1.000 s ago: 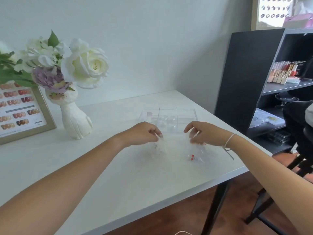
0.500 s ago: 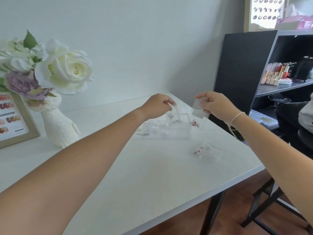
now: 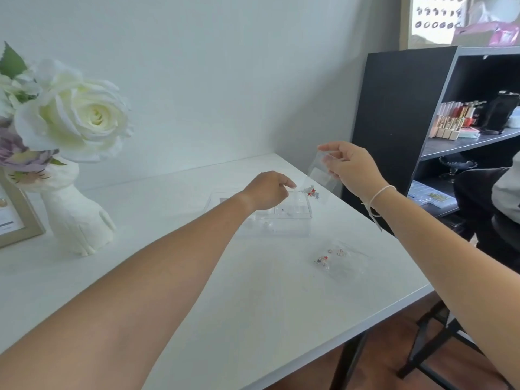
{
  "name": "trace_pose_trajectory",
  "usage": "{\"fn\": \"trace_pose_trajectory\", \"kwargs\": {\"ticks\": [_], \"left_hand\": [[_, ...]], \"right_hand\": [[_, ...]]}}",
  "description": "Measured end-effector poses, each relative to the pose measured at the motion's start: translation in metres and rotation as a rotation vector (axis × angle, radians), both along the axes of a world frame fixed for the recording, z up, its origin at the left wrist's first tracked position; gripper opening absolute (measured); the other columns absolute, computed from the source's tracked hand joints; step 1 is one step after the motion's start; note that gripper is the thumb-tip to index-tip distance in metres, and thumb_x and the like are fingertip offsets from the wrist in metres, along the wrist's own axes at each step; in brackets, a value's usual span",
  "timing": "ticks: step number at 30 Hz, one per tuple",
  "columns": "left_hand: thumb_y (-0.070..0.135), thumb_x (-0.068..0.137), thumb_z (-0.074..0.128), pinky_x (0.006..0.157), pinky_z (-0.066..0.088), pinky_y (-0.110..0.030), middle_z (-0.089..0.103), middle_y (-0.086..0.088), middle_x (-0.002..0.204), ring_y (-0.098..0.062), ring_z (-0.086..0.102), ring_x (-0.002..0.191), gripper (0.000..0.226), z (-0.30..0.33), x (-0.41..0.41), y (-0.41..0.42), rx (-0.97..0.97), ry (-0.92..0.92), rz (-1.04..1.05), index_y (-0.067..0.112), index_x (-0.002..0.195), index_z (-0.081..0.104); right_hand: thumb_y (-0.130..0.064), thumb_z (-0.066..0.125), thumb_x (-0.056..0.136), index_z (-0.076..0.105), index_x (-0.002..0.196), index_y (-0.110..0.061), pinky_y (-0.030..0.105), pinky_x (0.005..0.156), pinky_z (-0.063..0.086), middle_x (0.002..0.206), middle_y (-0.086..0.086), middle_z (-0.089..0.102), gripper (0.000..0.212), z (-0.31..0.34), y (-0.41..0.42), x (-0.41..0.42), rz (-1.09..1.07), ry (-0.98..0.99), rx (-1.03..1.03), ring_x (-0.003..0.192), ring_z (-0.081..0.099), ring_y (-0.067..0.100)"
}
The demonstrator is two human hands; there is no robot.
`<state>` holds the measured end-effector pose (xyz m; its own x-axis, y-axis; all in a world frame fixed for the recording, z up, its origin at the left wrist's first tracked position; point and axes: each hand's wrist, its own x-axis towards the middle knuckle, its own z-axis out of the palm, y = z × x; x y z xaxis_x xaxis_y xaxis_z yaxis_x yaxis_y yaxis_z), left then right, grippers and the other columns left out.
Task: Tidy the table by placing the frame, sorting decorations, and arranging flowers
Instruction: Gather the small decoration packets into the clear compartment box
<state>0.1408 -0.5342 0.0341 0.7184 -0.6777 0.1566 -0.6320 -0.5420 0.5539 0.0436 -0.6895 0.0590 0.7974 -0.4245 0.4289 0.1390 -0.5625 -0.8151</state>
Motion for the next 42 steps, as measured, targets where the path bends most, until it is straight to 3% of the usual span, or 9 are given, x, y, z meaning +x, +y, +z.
{"fn": "trace_pose_trajectory", "kwargs": {"ticks": [2,7,16,27,30,32,35,38,42], "left_hand": [[0.012,0.091,0.046,0.086,0.034,-0.017,0.059,-0.004,0.125,-0.014,0.053,0.108,0.033,-0.004,0.001,0.001,0.025,-0.004,-0.013,0.019,0.118,0.062],[0.015,0.091,0.05,0.08,0.033,-0.015,0.06,-0.001,0.122,-0.009,0.047,0.089,0.035,-0.003,0.004,0.014,-0.004,-0.053,-0.016,0.023,0.124,0.057],[0.024,0.087,0.058,0.088,0.034,-0.013,0.057,-0.001,0.124,-0.017,0.049,0.112,0.036,-0.017,0.007,0.088,-0.222,-0.179,0.134,0.025,0.122,0.059],[0.036,0.085,0.061,0.106,0.032,-0.028,0.043,0.008,0.143,-0.011,0.039,0.132,0.041,-0.065,0.008,0.13,-0.334,-0.033,0.253,0.032,0.125,0.053],[0.036,0.088,0.057,0.094,0.031,-0.01,0.037,0.01,0.147,-0.006,0.036,0.132,0.037,-0.072,0.006,0.131,-0.382,-0.006,0.259,0.035,0.125,0.053],[0.034,0.089,0.056,0.083,0.027,0.001,0.034,0.011,0.149,0.0,0.032,0.132,0.035,-0.076,0.004,0.132,-0.415,0.006,0.255,0.036,0.124,0.053],[0.031,0.09,0.055,0.09,0.032,-0.013,0.033,0.01,0.15,-0.006,0.034,0.135,0.035,-0.08,0.001,0.131,-0.463,0.011,0.245,0.034,0.125,0.053],[0.03,0.09,0.056,0.092,0.032,-0.017,0.034,0.01,0.149,-0.01,0.039,0.131,0.037,-0.081,0.0,0.131,-0.501,0.025,0.265,0.032,0.127,0.052],[0.029,0.09,0.056,0.08,0.031,-0.003,0.034,0.011,0.149,-0.008,0.045,0.118,0.039,-0.084,0.0,0.132,-0.508,0.027,0.28,0.028,0.129,0.051]], "right_hand": [[-0.014,0.05,0.09,0.063,0.102,-0.028,0.033,0.074,0.051,0.081,-0.002,0.058,0.022,0.0,0.001,0.001,0.005,-0.007,0.011,0.071,0.05,0.019],[-0.014,0.05,0.09,0.064,0.103,-0.026,0.033,0.076,0.05,0.084,-0.001,0.059,0.022,-0.006,0.007,0.008,0.026,0.0,0.03,0.074,0.052,0.019],[-0.001,0.045,0.088,0.064,0.11,-0.016,0.026,0.079,0.045,0.092,-0.001,0.06,0.033,-0.013,0.027,0.027,0.069,0.028,0.061,0.071,0.05,0.011],[0.001,0.041,0.088,0.065,0.105,-0.012,0.013,0.053,0.045,0.092,0.005,0.063,0.032,-0.028,0.04,0.038,0.109,0.204,-0.081,0.073,0.051,0.018],[-0.009,0.045,0.09,0.066,0.105,-0.021,0.006,0.044,0.038,0.095,-0.001,0.062,0.028,-0.041,0.04,0.036,0.066,0.25,-0.178,0.066,0.053,0.016],[-0.011,0.046,0.09,0.065,0.11,-0.021,0.007,0.063,0.045,0.104,0.0,0.064,0.029,-0.048,0.039,0.032,0.038,0.267,-0.24,0.073,0.059,0.015],[-0.009,0.046,0.09,0.059,0.121,-0.02,0.035,0.104,0.036,0.128,0.004,0.058,0.036,-0.055,0.04,0.027,0.014,0.274,-0.384,0.12,0.048,0.024],[-0.012,0.049,0.089,0.058,0.123,-0.021,0.033,0.106,0.032,0.131,0.003,0.055,0.036,-0.055,0.04,0.018,0.002,0.218,-0.413,0.125,0.042,0.025],[-0.015,0.053,0.088,0.062,0.111,-0.022,0.026,0.087,0.038,0.11,-0.001,0.056,0.026,-0.061,0.03,-0.004,-0.033,0.16,-0.346,0.098,0.049,0.017]]}}
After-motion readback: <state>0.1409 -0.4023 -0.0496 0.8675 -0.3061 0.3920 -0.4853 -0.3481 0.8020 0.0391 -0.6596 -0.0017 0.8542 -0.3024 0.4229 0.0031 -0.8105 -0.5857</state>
